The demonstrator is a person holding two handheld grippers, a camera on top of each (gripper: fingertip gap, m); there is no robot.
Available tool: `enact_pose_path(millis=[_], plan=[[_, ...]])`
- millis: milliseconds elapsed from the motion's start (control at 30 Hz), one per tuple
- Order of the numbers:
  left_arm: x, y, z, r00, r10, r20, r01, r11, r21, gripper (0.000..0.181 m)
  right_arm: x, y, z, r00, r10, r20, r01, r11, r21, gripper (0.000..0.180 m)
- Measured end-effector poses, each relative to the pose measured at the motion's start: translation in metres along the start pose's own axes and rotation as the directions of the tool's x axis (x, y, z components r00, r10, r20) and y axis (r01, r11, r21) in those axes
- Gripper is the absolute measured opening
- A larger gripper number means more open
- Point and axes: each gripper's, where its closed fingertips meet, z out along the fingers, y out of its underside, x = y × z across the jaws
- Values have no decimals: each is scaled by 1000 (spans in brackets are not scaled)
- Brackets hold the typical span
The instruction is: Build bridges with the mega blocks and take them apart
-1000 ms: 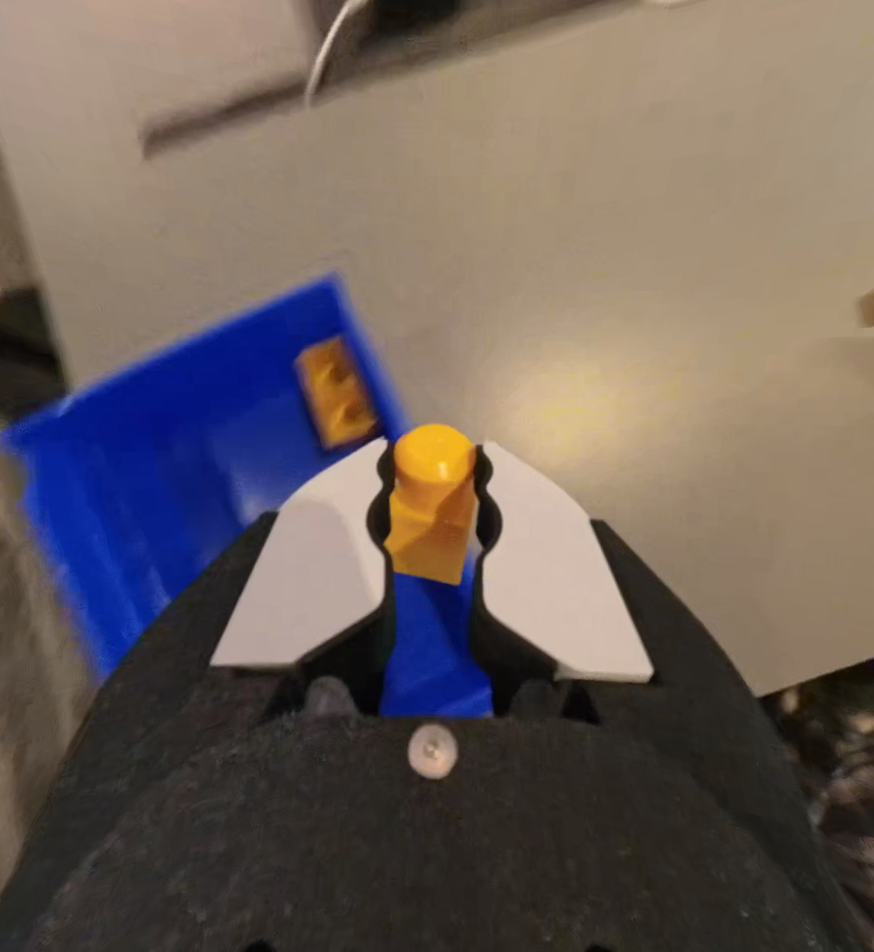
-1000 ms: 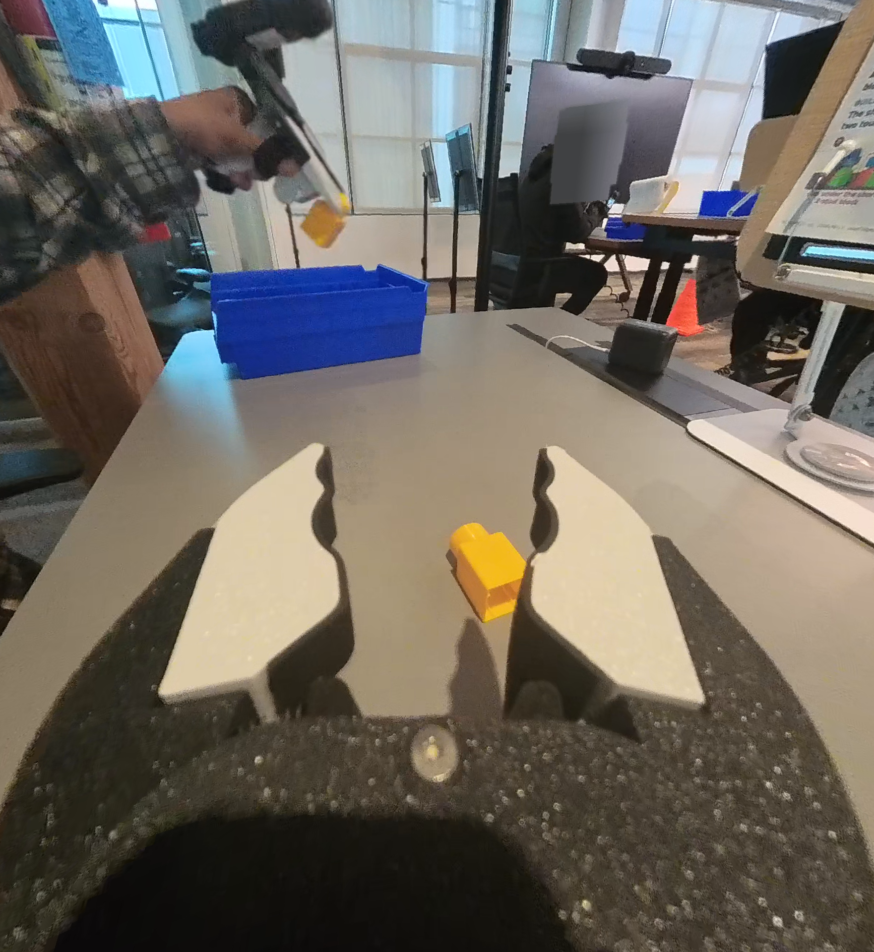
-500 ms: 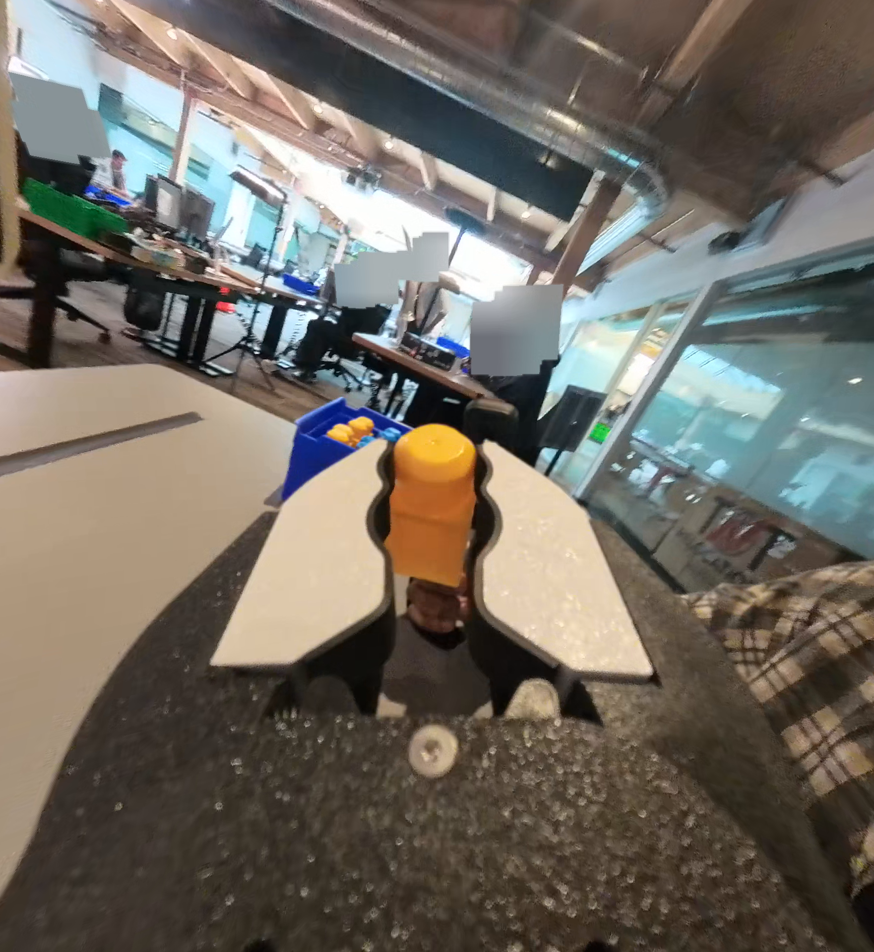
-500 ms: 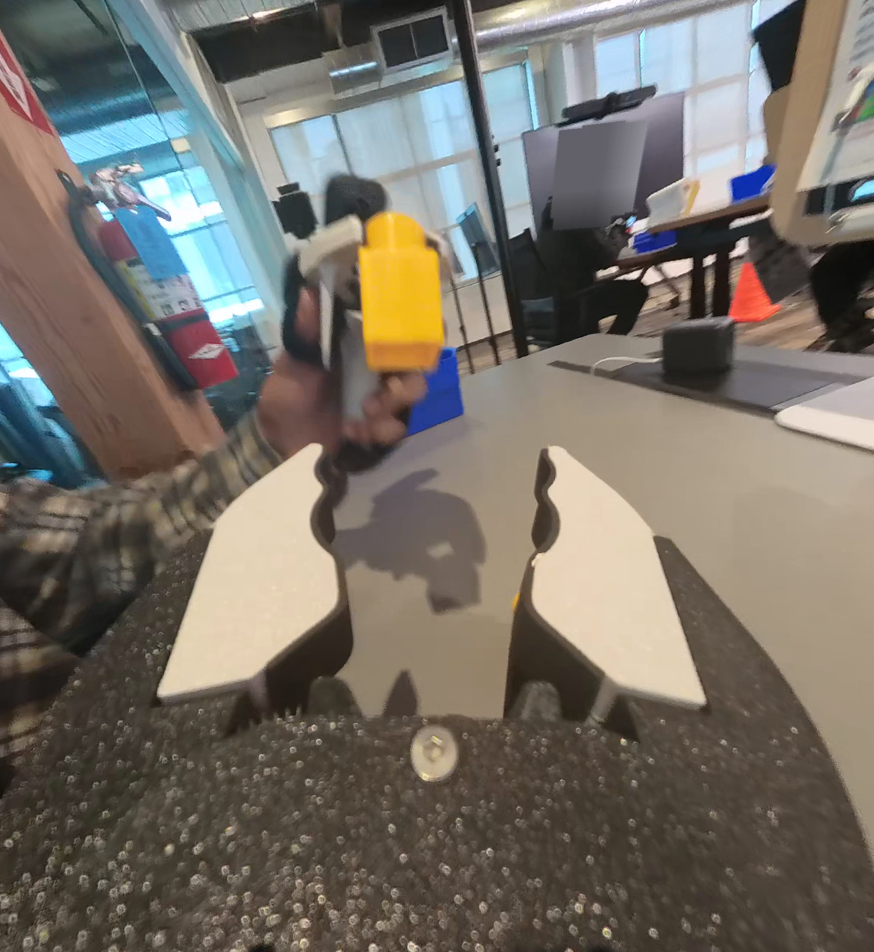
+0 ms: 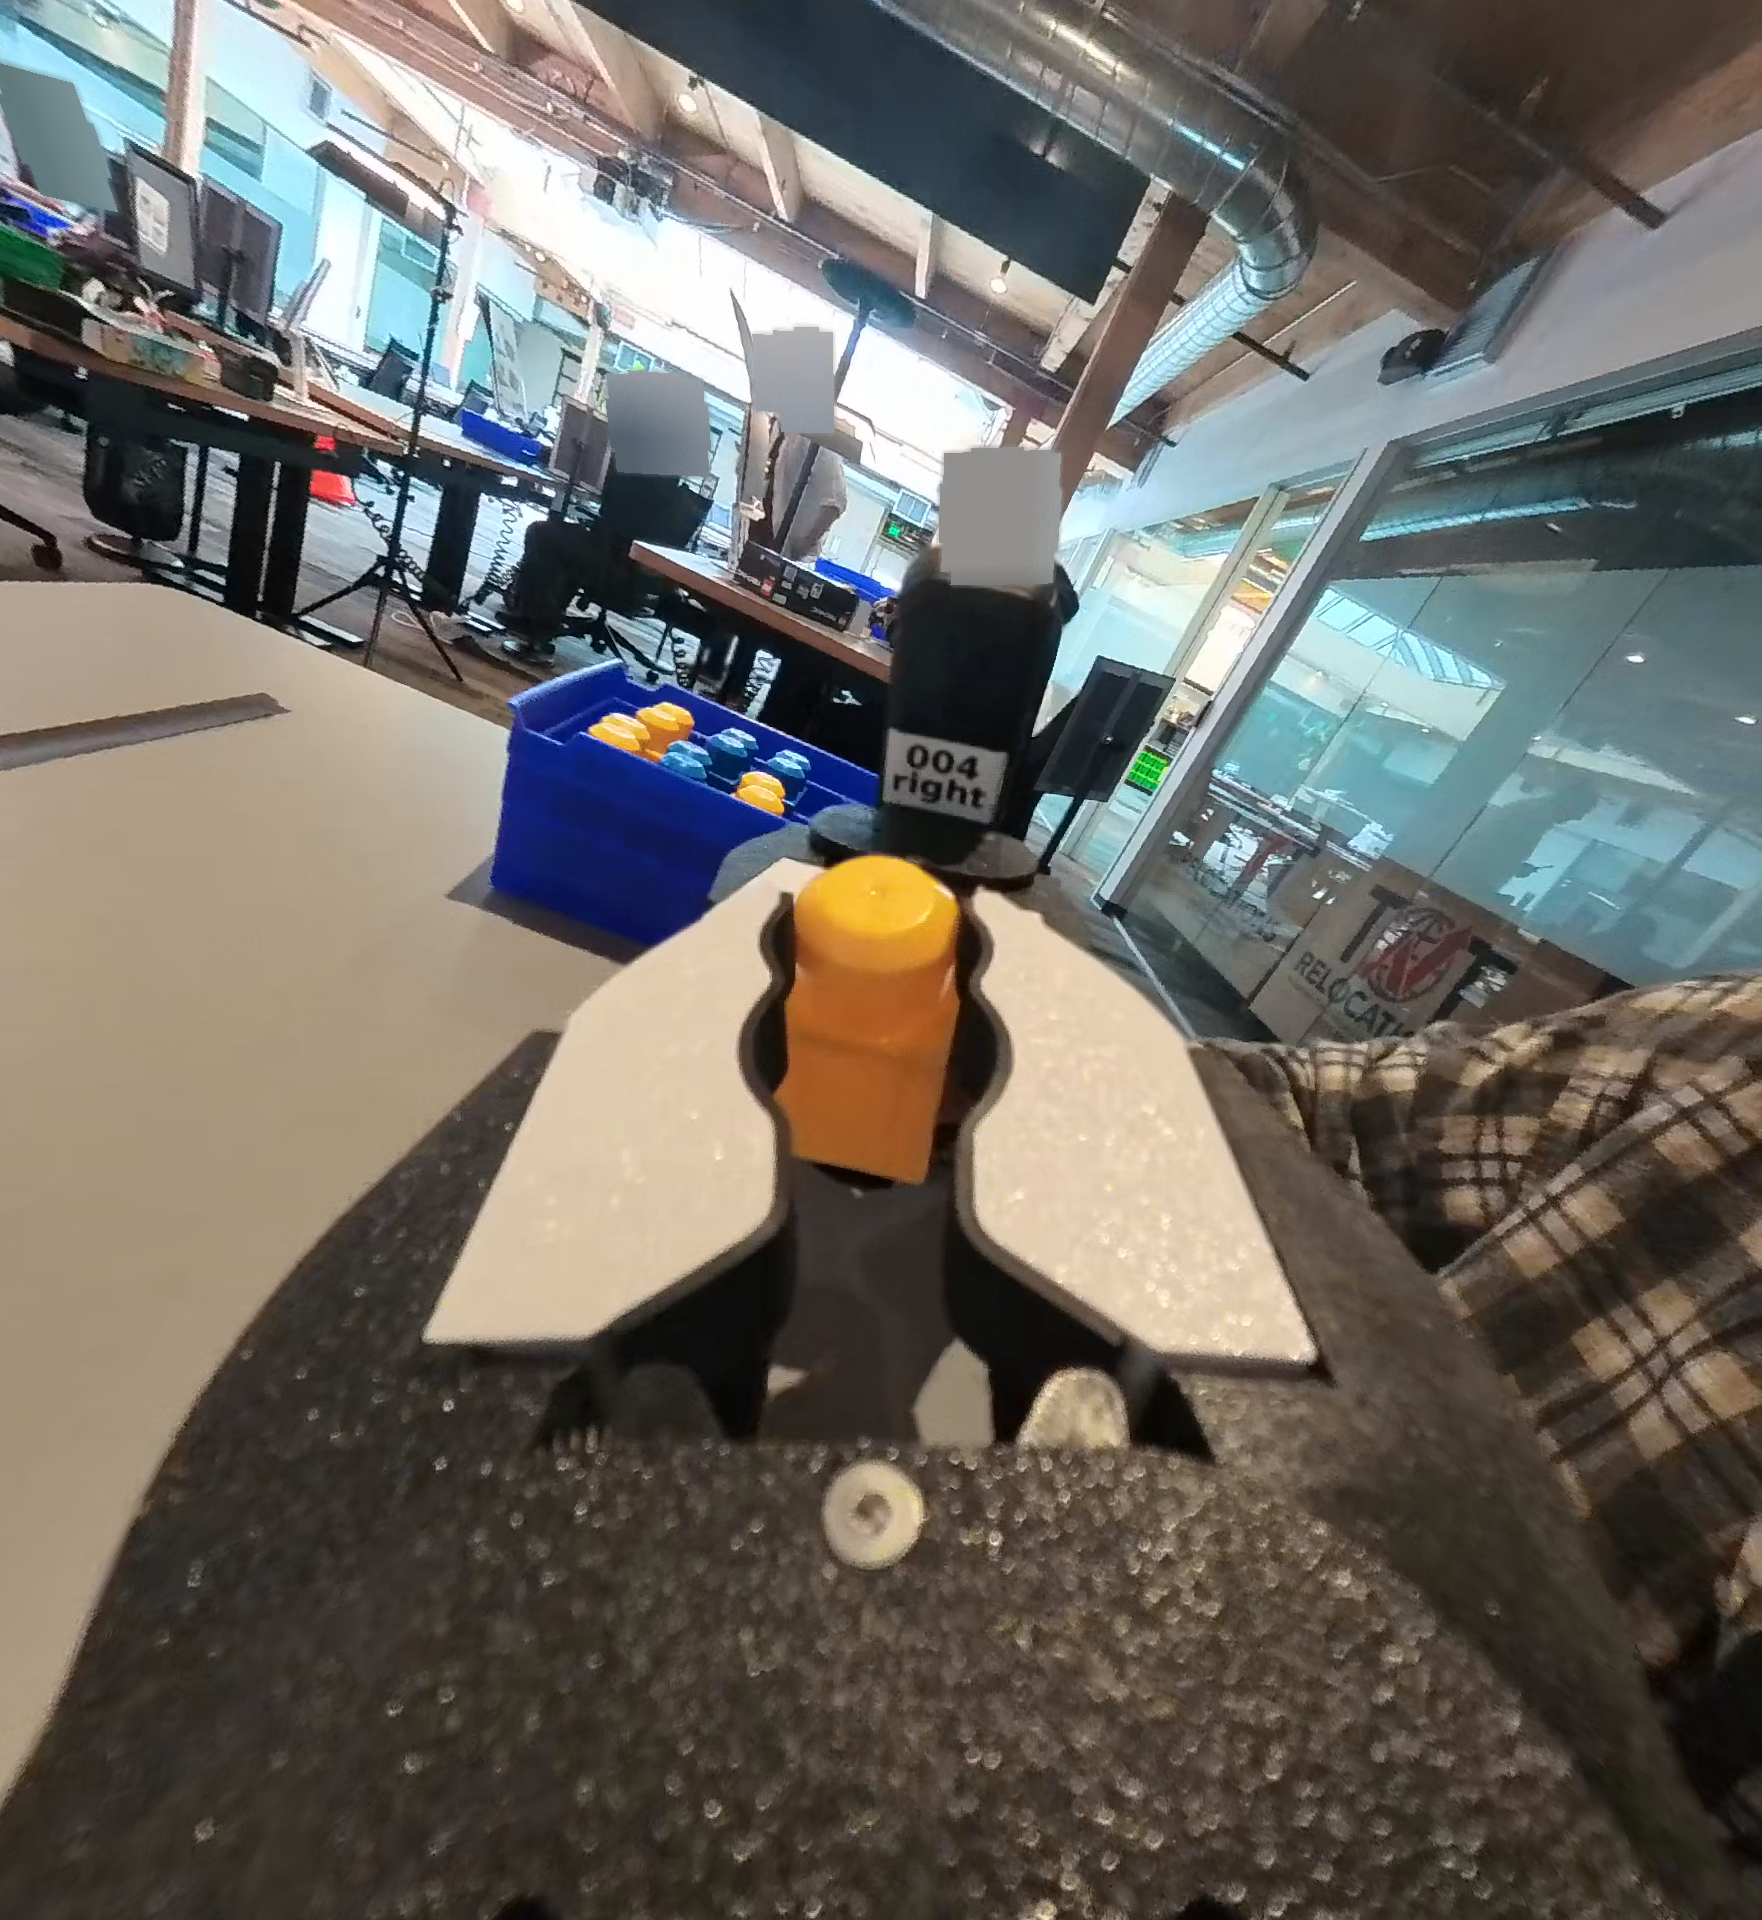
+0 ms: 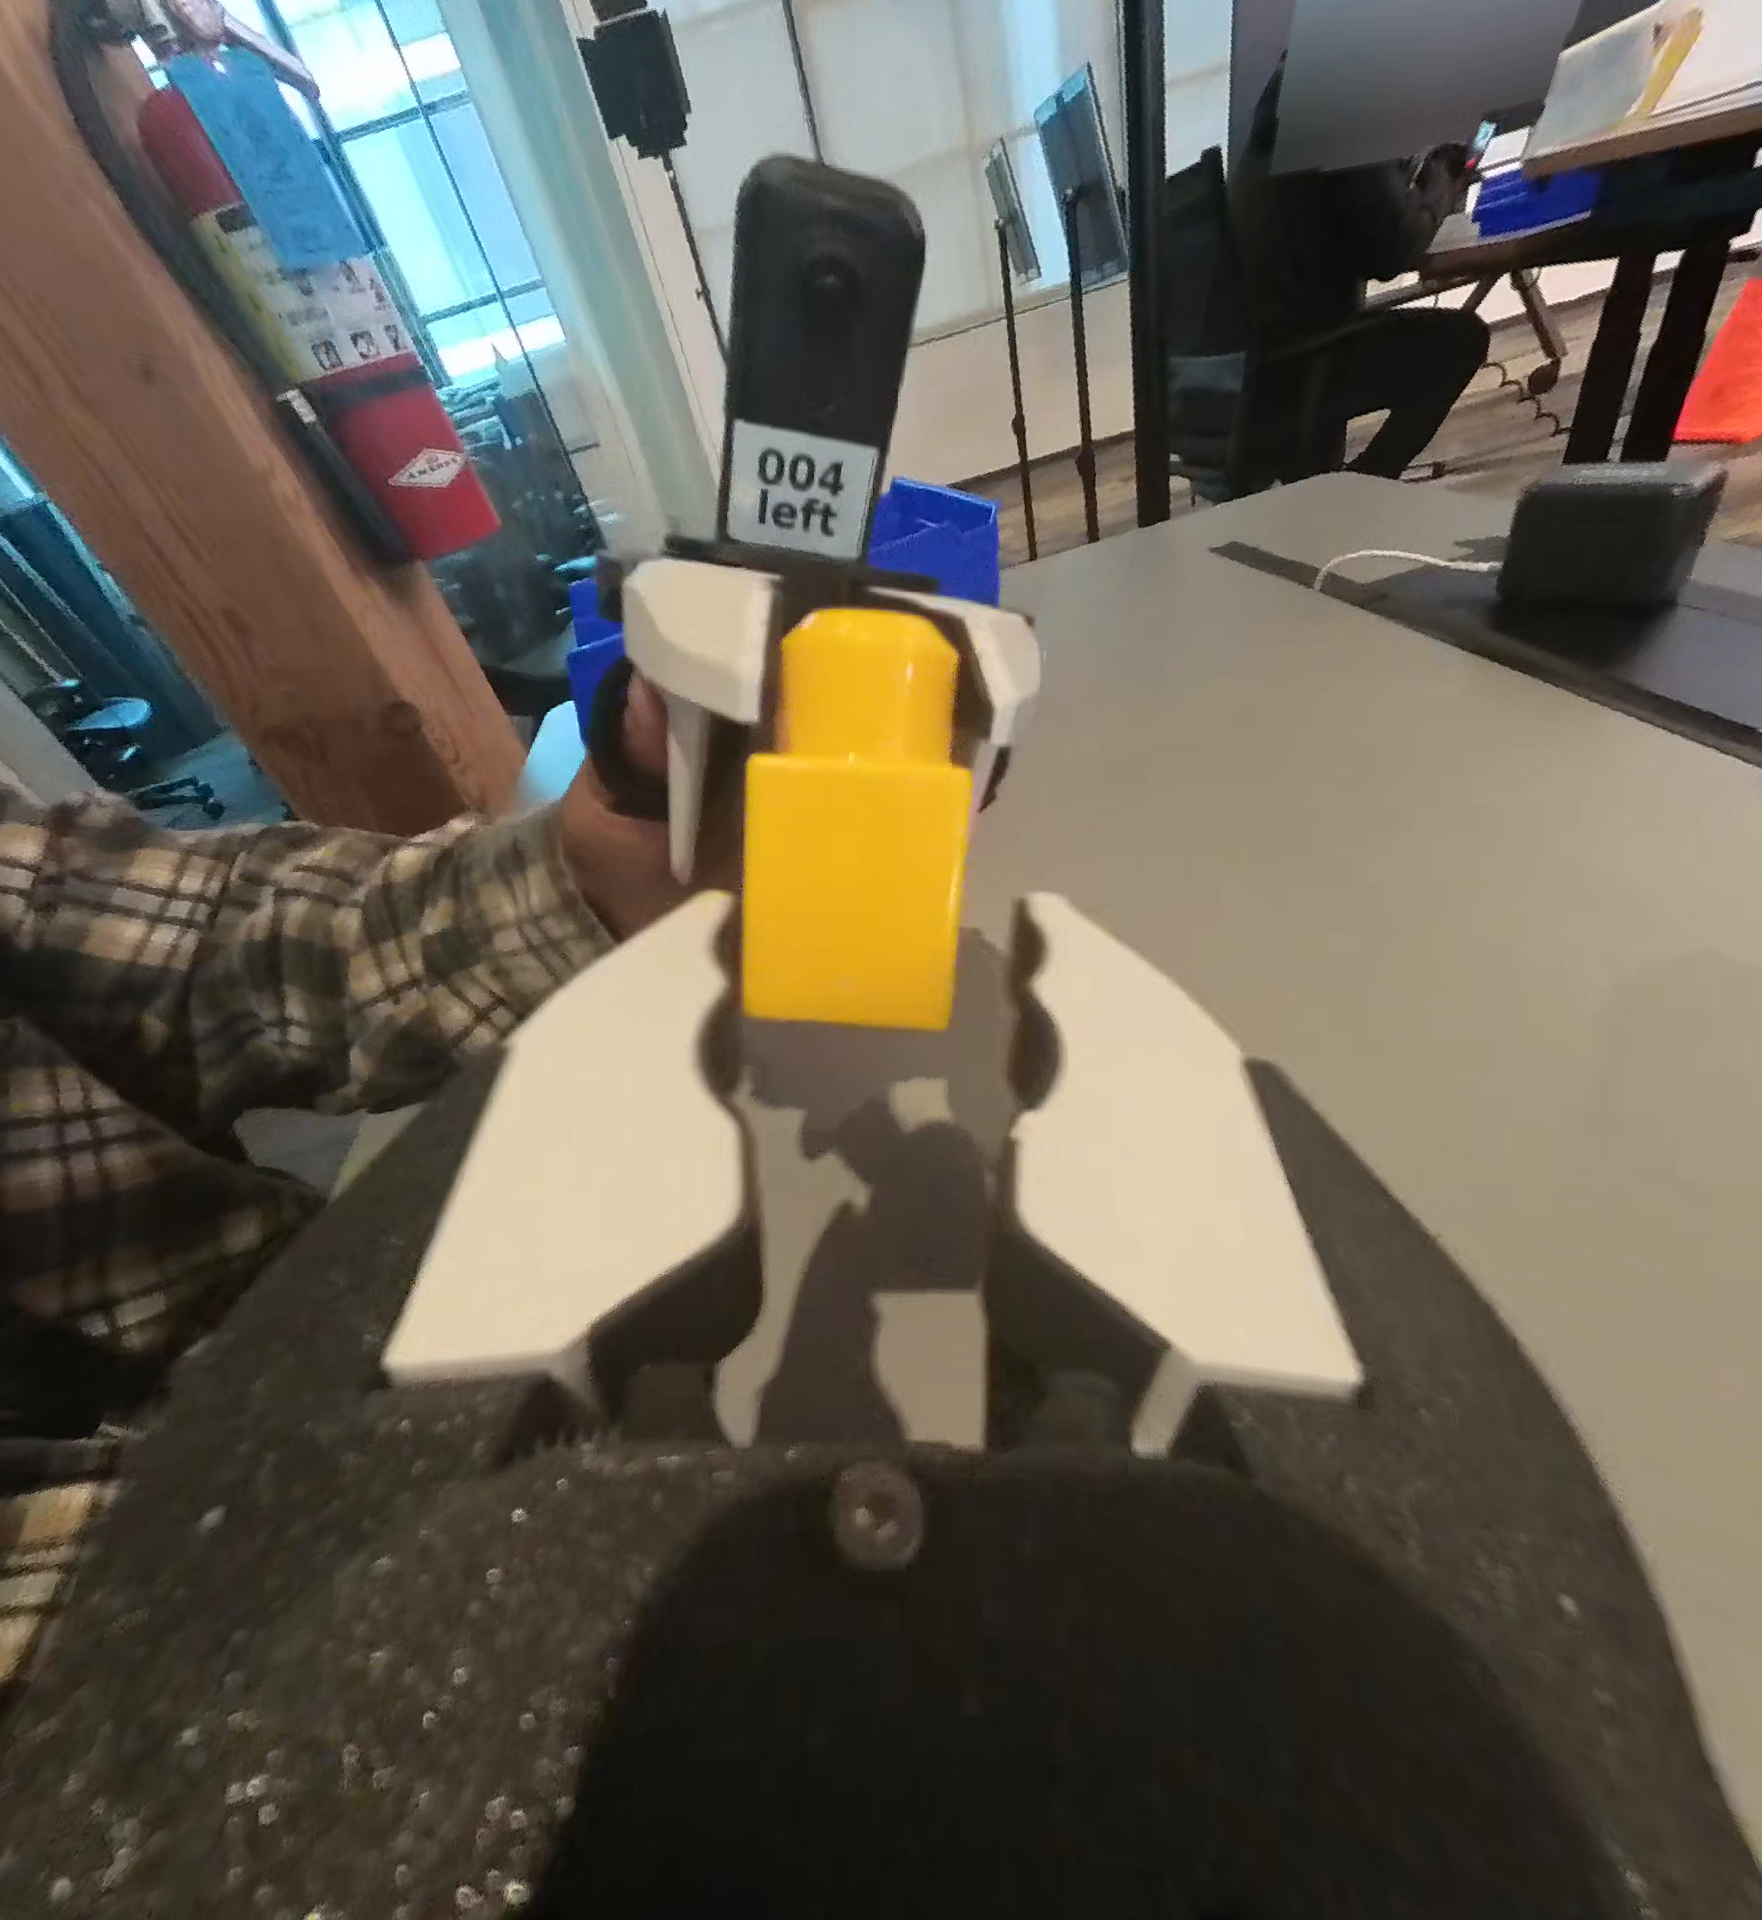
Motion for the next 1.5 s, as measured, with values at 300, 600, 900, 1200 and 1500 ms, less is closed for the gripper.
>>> enact_pose_path(millis=[300,600,900,1200,1500], plan=[[-12,-8,-37,996,47,78,-44,999,-29,43,-3,11,-28,974,-227,2,206,882,-425,36],[-53,-9,-87,967,43,252,-41,999,-17,37,13,99,-42,910,-349,223,350,360,-865,36],[-50,6,-76,959,117,260,-85,988,-130,33,30,128,-33,896,-346,280,372,240,-896,36],[-50,10,-73,958,120,259,-83,985,-152,32,30,131,-33,896,-346,279,383,280,-880,43],[-54,11,-76,954,120,275,-77,984,-162,33,12,94,-40,903,-399,157,341,444,-829,63]])
